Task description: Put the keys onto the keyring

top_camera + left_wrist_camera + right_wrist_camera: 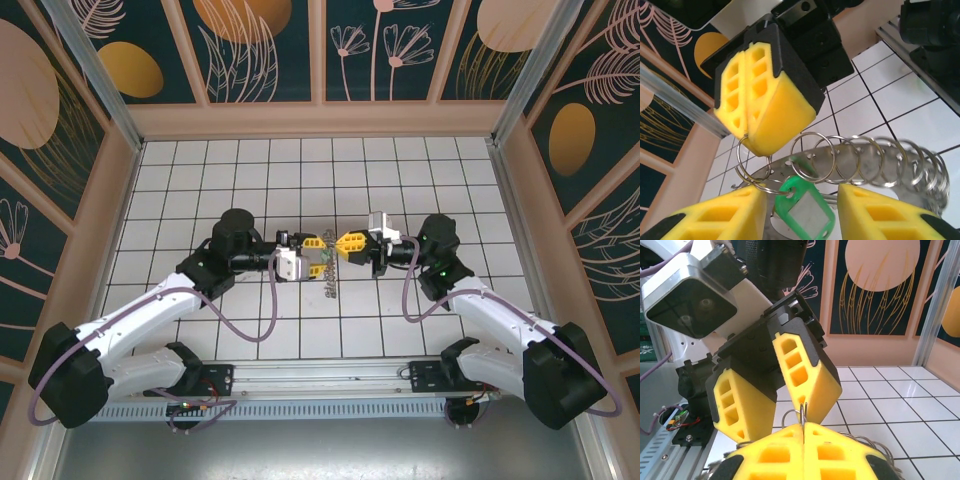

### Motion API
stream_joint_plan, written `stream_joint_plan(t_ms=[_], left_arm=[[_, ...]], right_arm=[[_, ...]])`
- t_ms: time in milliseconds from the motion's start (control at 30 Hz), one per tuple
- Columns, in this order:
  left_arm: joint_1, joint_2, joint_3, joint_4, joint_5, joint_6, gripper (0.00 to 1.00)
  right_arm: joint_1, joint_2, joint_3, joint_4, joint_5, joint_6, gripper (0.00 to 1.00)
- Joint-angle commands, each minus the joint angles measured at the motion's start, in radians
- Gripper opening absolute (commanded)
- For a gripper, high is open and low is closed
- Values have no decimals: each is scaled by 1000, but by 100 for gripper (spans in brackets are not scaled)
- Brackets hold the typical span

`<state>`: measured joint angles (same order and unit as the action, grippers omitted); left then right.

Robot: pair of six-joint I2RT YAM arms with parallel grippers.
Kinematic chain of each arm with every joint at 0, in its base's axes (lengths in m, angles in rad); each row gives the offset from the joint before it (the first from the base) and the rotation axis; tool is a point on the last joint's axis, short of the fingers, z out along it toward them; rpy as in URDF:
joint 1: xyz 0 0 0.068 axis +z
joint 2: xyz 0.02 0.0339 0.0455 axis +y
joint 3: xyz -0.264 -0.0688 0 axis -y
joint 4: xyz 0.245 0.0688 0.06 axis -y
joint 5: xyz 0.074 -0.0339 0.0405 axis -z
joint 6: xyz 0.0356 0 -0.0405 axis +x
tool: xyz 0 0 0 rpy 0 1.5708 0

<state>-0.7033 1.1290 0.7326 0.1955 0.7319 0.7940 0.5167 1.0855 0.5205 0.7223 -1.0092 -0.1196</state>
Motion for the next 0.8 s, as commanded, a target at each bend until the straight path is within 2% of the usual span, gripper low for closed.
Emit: stream_joint_plan(t_ms=[0,133,300,433,500,633,767], left_arm=[[-6,14,-12,149,6,-181,45],[-6,29,-23,225,16,-292,45],[-5,29,-6,214,16,-321,44],[-4,33,21,155,15,-302,33],[-4,42,38,127,22,-287,33],[-3,63,59,126,44,-289,23],[-4,67,56,165,19,-307,23]], right_arm=[[1,-18,4,25,1,-21,0],[6,-17,5,8,4,-38,0],[9,-19,9,-18,10,-60,0],[12,-18,10,-36,18,-74,0],[16,-16,13,-52,25,-84,0],[24,-11,24,-85,33,-108,0],[25,-12,27,-91,35,-116,0]])
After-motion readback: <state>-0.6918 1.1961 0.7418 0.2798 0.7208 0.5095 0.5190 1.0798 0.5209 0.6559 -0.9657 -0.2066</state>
